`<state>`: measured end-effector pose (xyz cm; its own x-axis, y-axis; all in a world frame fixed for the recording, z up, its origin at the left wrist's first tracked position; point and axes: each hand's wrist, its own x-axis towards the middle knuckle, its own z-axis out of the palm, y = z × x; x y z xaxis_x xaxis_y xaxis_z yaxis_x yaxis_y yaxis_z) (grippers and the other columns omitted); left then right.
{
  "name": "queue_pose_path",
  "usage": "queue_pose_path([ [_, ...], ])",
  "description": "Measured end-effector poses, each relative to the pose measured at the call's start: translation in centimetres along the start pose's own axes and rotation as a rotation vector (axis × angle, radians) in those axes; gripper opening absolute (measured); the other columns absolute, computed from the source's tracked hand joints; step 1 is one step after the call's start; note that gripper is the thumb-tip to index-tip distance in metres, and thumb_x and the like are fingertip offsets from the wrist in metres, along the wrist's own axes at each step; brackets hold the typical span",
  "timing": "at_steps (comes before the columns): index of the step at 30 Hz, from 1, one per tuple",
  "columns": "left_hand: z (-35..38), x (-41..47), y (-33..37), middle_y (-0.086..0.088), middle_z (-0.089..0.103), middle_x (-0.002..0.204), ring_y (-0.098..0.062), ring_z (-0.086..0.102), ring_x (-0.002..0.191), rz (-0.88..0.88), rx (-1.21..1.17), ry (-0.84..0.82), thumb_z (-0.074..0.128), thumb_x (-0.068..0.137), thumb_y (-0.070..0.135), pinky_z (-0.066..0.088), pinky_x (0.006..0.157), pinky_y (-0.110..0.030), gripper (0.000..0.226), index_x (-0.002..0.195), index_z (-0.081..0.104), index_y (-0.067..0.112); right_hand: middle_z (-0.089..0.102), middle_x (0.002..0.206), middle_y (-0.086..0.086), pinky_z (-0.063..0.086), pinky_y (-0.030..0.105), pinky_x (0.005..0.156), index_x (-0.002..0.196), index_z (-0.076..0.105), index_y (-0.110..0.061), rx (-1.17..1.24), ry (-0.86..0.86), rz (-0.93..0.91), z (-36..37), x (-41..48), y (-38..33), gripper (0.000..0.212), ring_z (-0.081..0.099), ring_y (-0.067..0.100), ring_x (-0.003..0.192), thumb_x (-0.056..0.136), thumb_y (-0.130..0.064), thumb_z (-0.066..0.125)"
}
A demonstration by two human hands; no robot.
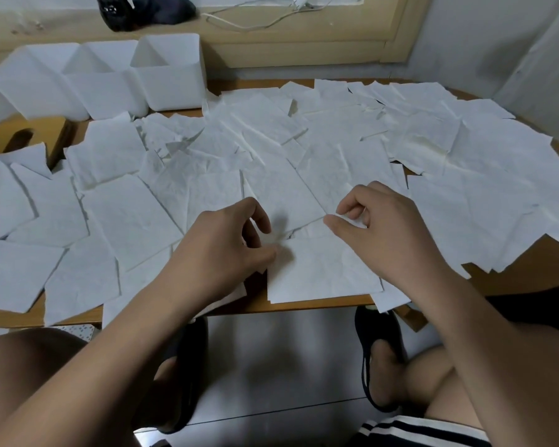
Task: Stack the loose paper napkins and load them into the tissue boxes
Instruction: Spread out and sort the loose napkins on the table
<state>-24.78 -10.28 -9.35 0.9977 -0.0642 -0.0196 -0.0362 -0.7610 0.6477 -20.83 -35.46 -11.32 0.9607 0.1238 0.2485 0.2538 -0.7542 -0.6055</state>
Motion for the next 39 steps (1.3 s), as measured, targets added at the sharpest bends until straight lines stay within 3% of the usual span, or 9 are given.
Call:
queue_pose_path([
  [3,0.0,0.1,0.2,0.02,0.073,0.069,-0.001,0.067,0.074,0.013,-0.009,0.007,0.078,0.092,0.033,0.048,0.062,-0.025,0.015,0.096,0.063,0.033,0.059,0.094,-0.011,0.056,0.04,0.082,0.091,0.069,-0.023,-0.061,-0.018,0.016,1.2,0.8,-0.3,0.026,0.061,0.011,0.092,0.092,-0.047,0.079],
  [7,-0.2,0.1,0.1,0.018,0.075,0.068,-0.001,0.067,0.075,0.006,-0.014,-0.001,0.075,0.095,0.033,0.046,0.061,-0.023,0.012,0.096,0.063,0.034,0.058,0.097,-0.006,0.053,0.042,0.087,0.094,0.064,-0.02,-0.142,-0.06,0.059,2.0,1.7,-1.1,0.035,0.06,0.019,0.097,0.091,-0.052,0.077],
  [13,-0.7,0.4,-0.7,0.023,0.069,0.079,-0.001,0.063,0.076,-0.012,-0.011,0.05,0.077,0.092,0.041,0.045,0.062,-0.026,0.011,0.093,0.067,0.038,0.056,0.095,-0.01,0.049,0.043,0.097,0.088,0.064,-0.025,-0.059,-0.109,0.076,2.5,2.3,-2.0,0.016,0.059,0.017,0.097,0.09,-0.031,0.079],
  [18,-1.2,0.2,-1.0,0.018,0.068,0.086,-0.003,0.064,0.084,0.062,-0.02,0.088,0.079,0.09,0.038,0.05,0.066,-0.026,0.015,0.098,0.067,0.038,0.065,0.081,-0.007,0.049,0.026,0.071,0.086,0.061,-0.025,0.095,-0.083,0.073,2.2,1.8,-3.0,0.016,0.061,0.009,0.08,0.09,-0.018,0.075],
  [24,-2.1,0.5,-1.3,0.019,0.058,0.13,-0.003,0.059,0.119,0.297,-0.02,0.22,0.083,0.09,0.026,0.051,0.088,-0.022,0.045,0.128,0.062,0.033,0.066,0.086,-0.014,0.047,0.016,0.069,0.094,0.061,-0.022,0.195,-0.031,-0.114,0.5,0.8,-3.8,0.019,0.062,0.01,0.084,0.094,-0.011,0.076],
  [27,-2.4,0.4,-1.0,0.013,0.051,0.149,-0.011,0.049,0.142,0.387,-0.001,0.275,0.084,0.092,0.024,0.048,0.111,-0.037,0.057,0.142,0.057,0.028,0.068,0.089,-0.009,0.051,0.02,0.078,0.096,0.063,-0.019,0.324,-0.035,-0.175,-0.6,0.7,-3.9,0.019,0.064,0.016,0.085,0.094,-0.008,0.078],
  [31,-2.6,0.5,-0.9,0.015,0.052,0.155,-0.01,0.047,0.148,0.382,-0.055,0.313,0.078,0.099,0.03,0.043,0.118,-0.051,0.05,0.144,0.056,0.03,0.07,0.089,0.0,0.056,0.034,0.08,0.101,0.063,-0.012,0.544,-0.115,-0.184,-1.6,0.7,-3.1,0.021,0.066,0.021,0.081,0.093,0.002,0.077],
  [35,-3.2,0.3,-0.6,0.025,0.048,0.159,0.003,0.042,0.15,0.308,-0.157,0.123,0.071,0.102,0.04,0.039,0.124,-0.041,0.053,0.151,0.052,0.036,0.071,0.091,0.01,0.057,0.041,0.081,0.1,0.064,-0.007,0.648,-0.301,-0.153,-3.1,0.4,-2.1,0.019,0.068,0.035,0.084,0.094,0.006,0.075],
  [39,-3.6,0.0,0.0,0.016,0.07,0.134,-0.006,0.057,0.138,0.3,-0.25,-0.17,0.069,0.102,0.038,0.04,0.122,-0.043,0.036,0.138,0.065,0.037,0.069,0.092,0.017,0.055,0.042,0.079,0.098,0.066,-0.009,0.692,-0.42,-0.158,-4.5,-0.1,-1.5,0.017,0.065,0.04,0.084,0.093,0.004,0.077],
])
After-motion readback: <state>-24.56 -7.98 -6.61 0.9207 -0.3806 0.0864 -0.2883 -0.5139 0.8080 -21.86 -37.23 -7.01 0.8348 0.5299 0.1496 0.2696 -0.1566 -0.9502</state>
